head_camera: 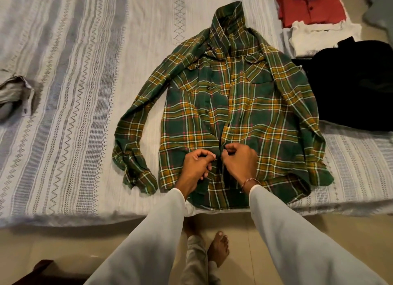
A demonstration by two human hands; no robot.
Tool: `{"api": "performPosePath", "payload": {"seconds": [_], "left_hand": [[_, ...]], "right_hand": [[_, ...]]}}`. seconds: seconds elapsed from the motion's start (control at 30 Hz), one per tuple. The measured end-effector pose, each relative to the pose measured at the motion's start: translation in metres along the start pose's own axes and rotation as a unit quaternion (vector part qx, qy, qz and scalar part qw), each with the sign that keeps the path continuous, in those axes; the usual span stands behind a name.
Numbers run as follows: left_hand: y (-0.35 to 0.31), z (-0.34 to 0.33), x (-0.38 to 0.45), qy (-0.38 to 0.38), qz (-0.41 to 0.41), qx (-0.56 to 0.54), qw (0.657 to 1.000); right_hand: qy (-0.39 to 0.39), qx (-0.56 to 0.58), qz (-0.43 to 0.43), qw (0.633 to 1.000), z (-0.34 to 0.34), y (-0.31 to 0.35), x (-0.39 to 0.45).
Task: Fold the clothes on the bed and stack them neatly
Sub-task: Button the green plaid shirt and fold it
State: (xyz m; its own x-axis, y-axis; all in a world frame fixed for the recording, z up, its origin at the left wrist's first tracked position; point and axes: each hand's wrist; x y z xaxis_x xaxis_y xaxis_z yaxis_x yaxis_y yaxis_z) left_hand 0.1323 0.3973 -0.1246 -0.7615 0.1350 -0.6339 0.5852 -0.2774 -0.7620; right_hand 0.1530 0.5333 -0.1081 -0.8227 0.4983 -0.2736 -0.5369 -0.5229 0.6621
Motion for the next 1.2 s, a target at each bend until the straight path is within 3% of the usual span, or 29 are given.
{"api": "performPosePath", "payload": {"seconds": [0.33, 0.67, 0.9, 1.2], "left_hand": [[0.003, -0.006, 0.007, -0.051, 0.046, -0.05, 0.996], [0.004, -0.008, 0.01, -0.057, 0.041, -0.045, 0.997], [0.006, -0.004, 0.008, -0.027, 0.042, -0.059, 0.997], [0.008, -0.002, 0.008, -0.017, 0.05, -0.088, 0.995]], "right_hand": [[-0.007, -0.059, -0.019, 0.998, -0.009, 0.008, 0.005], [0.065, 0.141, -0.05, 0.987, 0.001, -0.008, 0.002], [0.1, 0.12, -0.017, 0.988, -0.012, -0.009, -0.005], [0.05, 0.158, 0.008, 0.986, -0.018, -0.024, -0.012]]}}
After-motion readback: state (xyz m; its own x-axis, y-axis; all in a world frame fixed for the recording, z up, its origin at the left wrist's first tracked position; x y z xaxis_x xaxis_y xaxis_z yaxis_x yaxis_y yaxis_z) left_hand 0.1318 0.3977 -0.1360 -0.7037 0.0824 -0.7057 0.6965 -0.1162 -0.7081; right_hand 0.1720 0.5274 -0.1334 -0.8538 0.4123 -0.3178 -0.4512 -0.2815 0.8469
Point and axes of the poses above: each hand's wrist, its own x-axis towards the middle knuckle, its own z-axis out of the back of the hand, y = z × x, and after that the axes turned 4 degrees about x, right-handed
